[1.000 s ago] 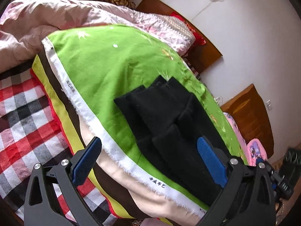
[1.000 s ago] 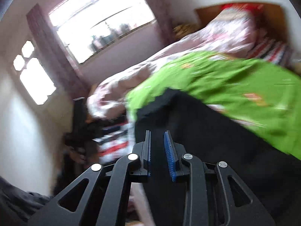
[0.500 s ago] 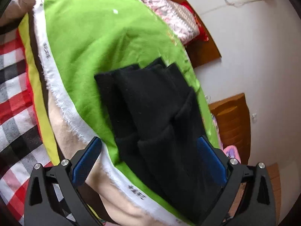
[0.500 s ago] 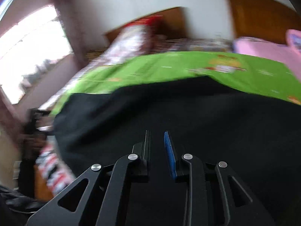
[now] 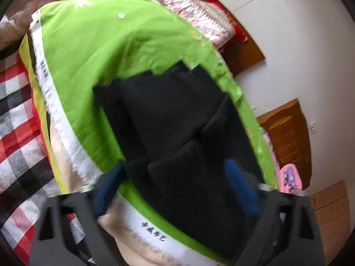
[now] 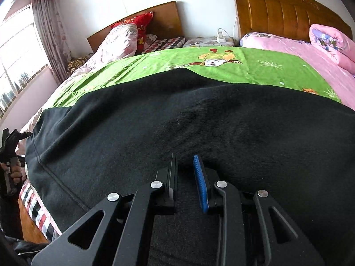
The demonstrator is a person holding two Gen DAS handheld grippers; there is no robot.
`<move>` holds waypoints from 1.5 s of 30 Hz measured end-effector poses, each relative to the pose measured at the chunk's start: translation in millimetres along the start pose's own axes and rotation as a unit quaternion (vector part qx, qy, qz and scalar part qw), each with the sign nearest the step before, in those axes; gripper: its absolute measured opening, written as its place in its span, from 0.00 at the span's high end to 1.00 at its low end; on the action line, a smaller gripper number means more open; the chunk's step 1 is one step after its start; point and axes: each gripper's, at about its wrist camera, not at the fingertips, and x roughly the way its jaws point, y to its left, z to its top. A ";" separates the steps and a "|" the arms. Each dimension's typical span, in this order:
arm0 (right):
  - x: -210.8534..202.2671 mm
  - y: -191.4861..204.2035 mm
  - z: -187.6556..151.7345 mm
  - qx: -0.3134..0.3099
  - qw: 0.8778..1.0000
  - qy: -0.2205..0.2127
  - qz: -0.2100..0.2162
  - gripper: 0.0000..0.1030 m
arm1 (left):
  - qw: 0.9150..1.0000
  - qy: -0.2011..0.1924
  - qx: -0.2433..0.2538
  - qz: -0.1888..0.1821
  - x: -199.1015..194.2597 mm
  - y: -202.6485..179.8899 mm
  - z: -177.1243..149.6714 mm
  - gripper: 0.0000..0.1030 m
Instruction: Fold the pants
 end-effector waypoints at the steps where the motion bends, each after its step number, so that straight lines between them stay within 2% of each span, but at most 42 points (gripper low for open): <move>1: 0.1 0.1 0.0 -0.002 1.000 -0.001 -0.001 0.72 | 1.000 -0.010 0.001 0.003 -5.6 -2.6 3.1 0.28; 4: 0.3 1.2 -0.9 -0.006 1.000 -0.004 -0.004 0.71 | 1.000 -0.004 0.001 -0.008 -5.7 -2.6 9.7 0.27; 7: 0.1 2.1 -1.4 -0.010 1.000 -0.004 -0.005 0.70 | 0.999 0.026 -0.003 -0.020 16.3 7.5 12.2 0.15; 8: 0.2 1.4 -1.4 -0.009 1.000 -0.004 -0.003 0.70 | 0.999 0.024 -0.001 -0.027 21.0 8.5 12.2 0.08; 9: 0.1 1.1 -1.5 -0.009 1.000 -0.003 -0.002 0.70 | 0.999 0.016 0.002 -0.038 23.1 6.6 11.5 0.06; 10: 0.2 0.3 -1.1 -0.008 1.000 -0.002 0.000 0.70 | 0.999 0.012 0.011 -0.033 24.7 1.5 12.2 0.04; 11: 0.3 0.2 -0.9 -0.008 1.000 0.000 0.002 0.70 | 0.999 0.008 0.029 -0.013 26.1 -6.6 13.1 0.17; 12: 0.1 -0.2 -0.1 -0.008 1.000 0.003 0.004 0.70 | 0.999 0.000 0.036 0.009 25.3 -11.7 12.3 0.35; 13: -0.4 -0.4 1.1 -0.010 1.000 0.010 0.006 0.70 | 0.998 -0.015 0.046 0.034 19.3 -19.7 13.3 0.57; 14: -1.5 -0.8 2.1 -0.011 1.000 0.016 0.008 0.70 | 0.998 -0.027 0.055 0.014 10.3 -28.5 14.9 0.68; 15: -3.2 -0.9 3.3 -0.013 1.000 0.023 0.008 0.70 | 0.996 -0.049 0.078 -0.007 -5.8 -44.2 17.2 0.72; 16: -6.8 -0.8 5.2 -0.019 0.999 0.030 0.006 0.70 | 0.992 -0.068 0.102 -0.007 -18.5 -58.3 18.0 0.74; 18: -21.2 -0.6 10.6 -0.031 0.999 0.015 -0.010 0.70 | 0.982 -0.111 0.154 -0.003 -45.0 -92.6 22.0 0.74; 21: -39.1 -5.4 15.7 -0.029 0.999 -0.008 -0.026 0.70 | 0.976 -0.128 0.178 -0.001 -57.2 -107.6 25.8 0.74; 23: -37.4 -17.8 12.0 -0.017 0.999 0.005 -0.041 0.70 | 0.977 -0.123 0.172 0.026 -41.6 -94.9 24.6 0.74; 25: -18.6 -34.5 -0.7 -0.011 0.996 0.044 -0.072 0.69 | 0.982 -0.099 0.148 0.059 -20.5 -69.0 16.9 0.74; 26: -22.3 -36.8 -5.3 -0.020 0.998 0.016 -0.059 0.69 | 0.986 -0.078 0.130 0.076 -8.7 -50.4 13.5 0.73; 27: -23.3 -39.4 -9.6 -0.024 0.998 0.013 -0.049 0.68 | 0.988 -0.066 0.112 0.089 6.1 -36.4 13.6 0.71; 30: -27.0 -45.4 -11.1 -0.015 0.999 0.011 -0.027 0.68 | 0.994 -0.062 0.077 0.050 10.0 -3.1 3.6 0.61; 31: -26.5 -45.3 -10.2 -0.016 0.999 0.013 -0.026 0.66 | 0.995 -0.061 0.070 0.044 7.1 -0.2 5.6 0.54; 32: -25.8 -43.3 -9.6 -0.019 0.999 0.017 -0.030 0.65 | 0.994 -0.062 0.067 0.051 4.0 -0.1 8.7 0.43; 34: -27.4 -37.4 -11.3 -0.029 0.998 0.021 -0.043 0.65 | 0.985 -0.093 0.072 0.124 -16.7 -11.5 10.9 0.34; 35: -30.0 -35.4 -10.6 -0.030 0.998 0.022 -0.047 0.64 | 0.974 -0.125 0.077 0.172 -30.1 -24.2 9.3 0.34; 36: -35.3 -34.9 -11.4 -0.025 0.999 0.017 -0.045 0.60 | 0.953 -0.176 0.088 0.229 -53.1 -47.0 0.1 0.32; 37: -41.9 -33.5 -12.6 -0.021 0.999 0.006 -0.037 0.31 | 0.948 -0.196 0.103 0.227 -64.0 -62.8 -7.5 0.24; 38: -47.4 -31.5 -13.0 -0.020 0.999 -0.005 -0.029 0.04 | 0.948 -0.211 0.137 0.194 -77.5 -86.9 -21.7 0.14; 39: -55.2 -28.5 -13.0 -0.026 0.999 -0.019 -0.012 0.04 | 0.950 -0.204 0.182 0.149 -82.7 -115.2 -36.8 0.09; 40: -58.6 -24.0 -14.6 -0.035 0.999 -0.021 -0.006 0.04 | 0.949 -0.177 0.241 0.103 -79.2 -149.5 -58.6 0.05; 41: -61.2 -19.4 -16.5 -0.047 0.999 -0.023 -0.014 0.04 | 0.944 -0.152 0.282 0.077 -71.9 -173.1 -76.9 0.05; 43: -61.2 -13.5 -21.6 -0.072 0.996 -0.014 -0.052 0.04 | 0.926 -0.092 0.363 0.042 -44.8 -219.6 -118.5 0.05; 45: -61.4 -14.4 -26.0 -0.079 0.995 -0.006 -0.065 0.04 | 0.911 -0.041 0.409 0.017 -15.9 -248.6 -158.1 0.05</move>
